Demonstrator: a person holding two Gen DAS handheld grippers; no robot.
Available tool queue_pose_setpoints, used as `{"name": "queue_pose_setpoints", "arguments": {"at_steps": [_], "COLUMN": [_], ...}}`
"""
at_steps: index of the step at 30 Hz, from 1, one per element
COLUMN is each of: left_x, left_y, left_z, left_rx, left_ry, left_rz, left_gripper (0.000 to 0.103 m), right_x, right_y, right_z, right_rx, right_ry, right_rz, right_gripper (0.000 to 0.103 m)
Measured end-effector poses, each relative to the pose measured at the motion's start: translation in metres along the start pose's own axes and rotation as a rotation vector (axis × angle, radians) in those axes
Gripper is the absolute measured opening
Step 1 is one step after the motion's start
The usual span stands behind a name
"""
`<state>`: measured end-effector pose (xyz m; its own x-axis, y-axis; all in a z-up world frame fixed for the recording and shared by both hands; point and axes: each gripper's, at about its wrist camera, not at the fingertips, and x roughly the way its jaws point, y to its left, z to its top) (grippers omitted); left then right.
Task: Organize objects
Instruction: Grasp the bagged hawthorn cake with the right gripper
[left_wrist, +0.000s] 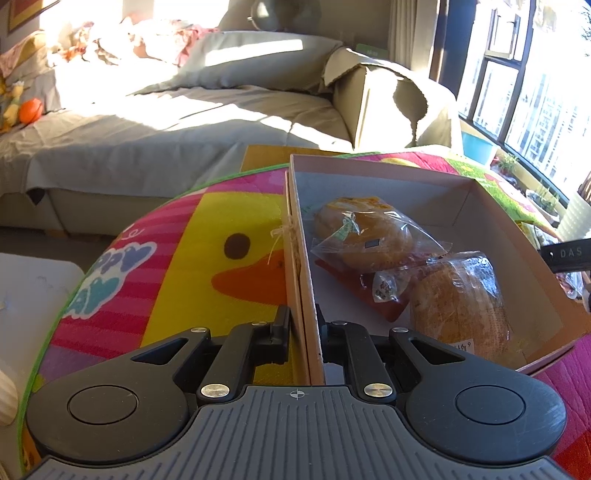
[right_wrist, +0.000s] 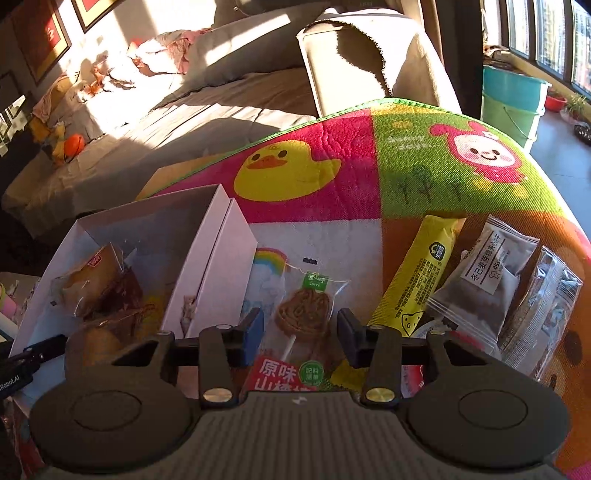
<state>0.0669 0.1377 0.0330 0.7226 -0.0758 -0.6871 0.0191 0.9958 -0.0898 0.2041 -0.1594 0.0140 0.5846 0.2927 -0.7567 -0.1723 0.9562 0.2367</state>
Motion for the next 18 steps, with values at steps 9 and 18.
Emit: {"name": "queue_pose_setpoints", "arguments": {"at_steps": [9, 18], "left_x": [-0.003, -0.003], "left_y": [0.001, 0.000], "left_z": [-0.001, -0.002], "left_rx": [0.007, 0.022], "left_ry": [-0.015, -0.012], "left_rz": [-0.010, -0.005], "left_gripper": [0.013, 0.012], "right_x": [-0.055, -0.053], "right_y": [0.004, 0.018], "right_z": [-0.061, -0.067], "right_rx": [-0.076, -0.153], "right_ry": [0.043, 0.017], "right_rz": [-0.058, -0.099], "right_gripper": [0.036, 0.042]}}
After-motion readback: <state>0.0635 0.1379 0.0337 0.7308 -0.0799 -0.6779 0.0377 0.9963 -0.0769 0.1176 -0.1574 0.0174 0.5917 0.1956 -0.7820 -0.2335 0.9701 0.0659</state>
